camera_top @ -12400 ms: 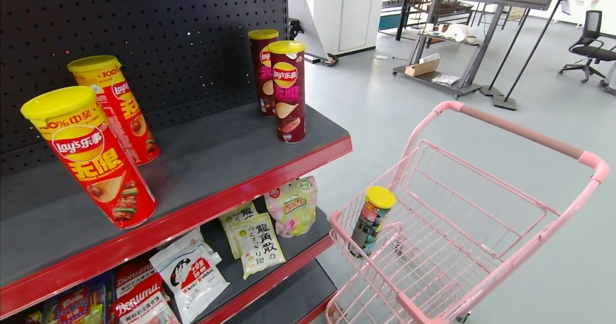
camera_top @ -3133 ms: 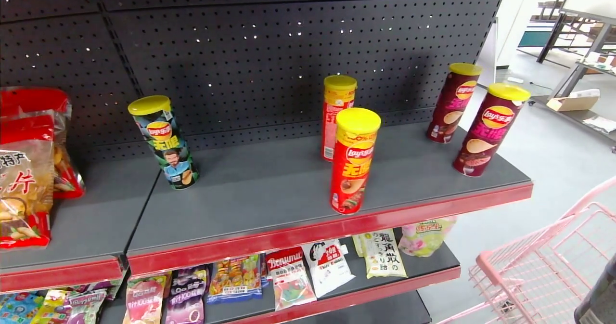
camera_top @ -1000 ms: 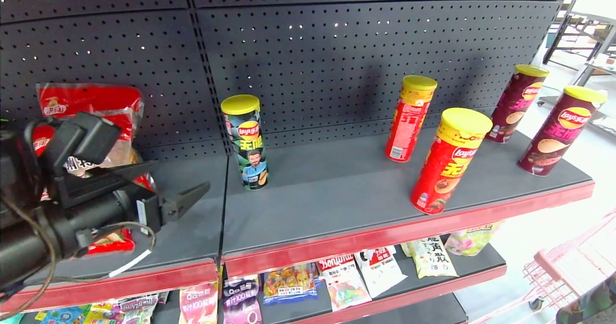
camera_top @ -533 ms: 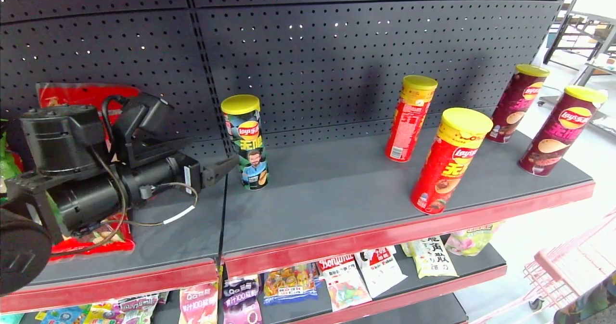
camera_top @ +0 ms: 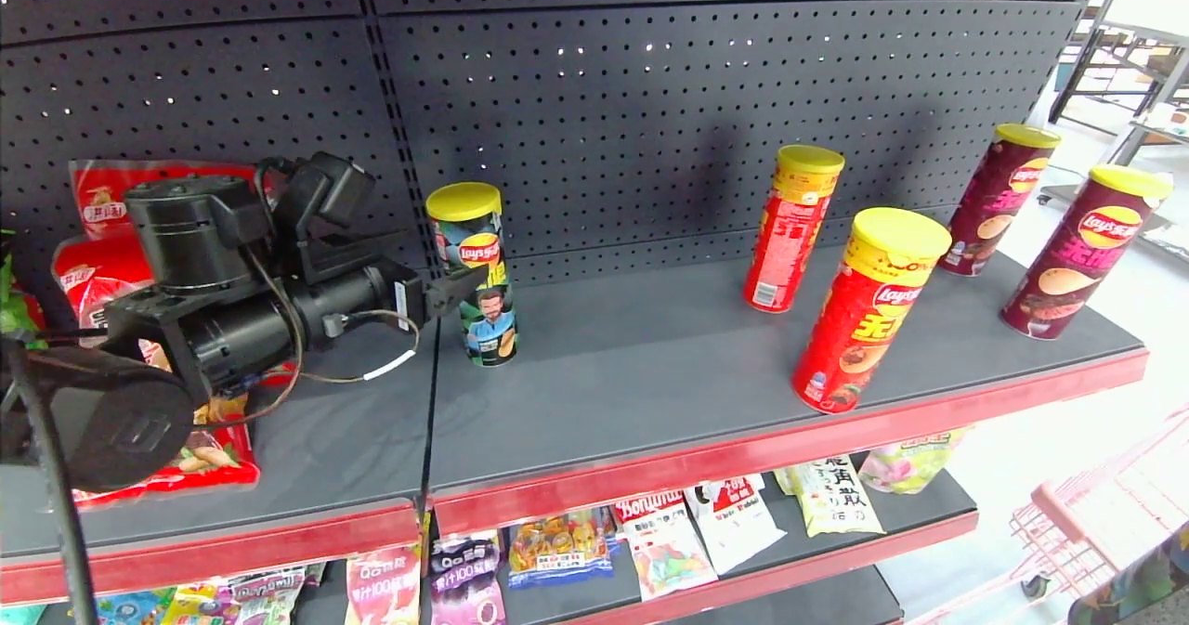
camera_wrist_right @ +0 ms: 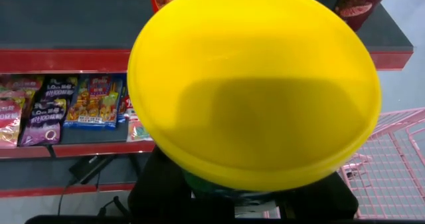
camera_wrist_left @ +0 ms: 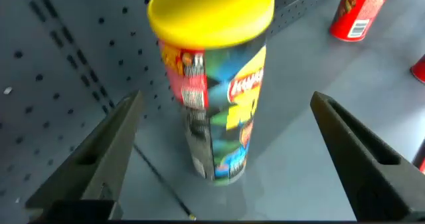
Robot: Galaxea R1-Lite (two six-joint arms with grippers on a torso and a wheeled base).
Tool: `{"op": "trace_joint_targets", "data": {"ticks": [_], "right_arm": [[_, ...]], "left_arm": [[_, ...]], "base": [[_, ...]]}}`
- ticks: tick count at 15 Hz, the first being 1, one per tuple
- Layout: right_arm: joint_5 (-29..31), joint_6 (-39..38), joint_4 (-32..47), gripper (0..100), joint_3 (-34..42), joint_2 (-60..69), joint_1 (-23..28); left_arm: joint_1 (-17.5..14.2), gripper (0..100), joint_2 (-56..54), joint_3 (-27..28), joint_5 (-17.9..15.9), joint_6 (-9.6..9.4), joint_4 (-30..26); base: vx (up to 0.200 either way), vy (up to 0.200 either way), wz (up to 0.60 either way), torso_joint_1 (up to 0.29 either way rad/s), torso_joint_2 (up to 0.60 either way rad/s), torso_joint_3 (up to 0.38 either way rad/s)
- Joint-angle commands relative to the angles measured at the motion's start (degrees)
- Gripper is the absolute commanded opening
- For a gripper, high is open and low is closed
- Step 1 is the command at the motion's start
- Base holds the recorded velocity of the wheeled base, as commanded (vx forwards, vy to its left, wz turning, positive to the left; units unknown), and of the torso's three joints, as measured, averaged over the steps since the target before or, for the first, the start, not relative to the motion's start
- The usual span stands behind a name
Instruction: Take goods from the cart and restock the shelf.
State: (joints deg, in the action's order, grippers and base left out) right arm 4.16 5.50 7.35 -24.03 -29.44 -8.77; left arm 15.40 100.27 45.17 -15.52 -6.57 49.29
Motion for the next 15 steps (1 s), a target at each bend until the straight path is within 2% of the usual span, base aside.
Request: {"op": "trace_joint_targets", "data": {"ticks": [1,3,5,6,10,12,15], "right_arm": [[0.06,-0.05,-0.06,0,-0.05,-0.18,-0.02],[0.06,0.04,0.03,0,-0.05,-0.18,-0.02],[0.06,-0.05,0.03,0,-0.05,-0.18,-0.02],[0.06,-0.05,-0.06,0,-0.05,-0.18,-0.02],[0.06,0.04,-0.06,0,-0.05,-0.71,-0.02],[0.06,-0.05,-0.06,0,-0.05,-1.06,-0.02],[0.06,-0.05,-0.06,0,-0.14,-1.32,-0.02]], "left_arm": [[-0.02,100,2.56,2.29,-0.04,-0.02,0.11],[-0.02,100,4.06,4.05,-0.04,-0.11,0.11],[-0.19,100,4.85,4.84,-0.04,-0.81,0.11],[-0.19,100,5.64,5.28,-0.04,-1.95,0.2],[-0.28,100,8.01,8.27,-0.04,-2.48,0.2],[-0.28,100,9.6,10.12,0.23,-3.54,0.11],[-0.37,100,10.39,10.73,0.31,-3.54,0.02]], "base": [[0.0,0.0,0.0,0.0,0.0,0.0],[0.0,0.0,0.0,0.0,0.0,0.0],[0.0,0.0,0.0,0.0,0.0,0.0],[0.0,0.0,0.0,0.0,0.0,0.0],[0.0,0.0,0.0,0.0,0.0,0.0],[0.0,0.0,0.0,0.0,0.0,0.0],[0.0,0.0,0.0,0.0,0.0,0.0]]}}
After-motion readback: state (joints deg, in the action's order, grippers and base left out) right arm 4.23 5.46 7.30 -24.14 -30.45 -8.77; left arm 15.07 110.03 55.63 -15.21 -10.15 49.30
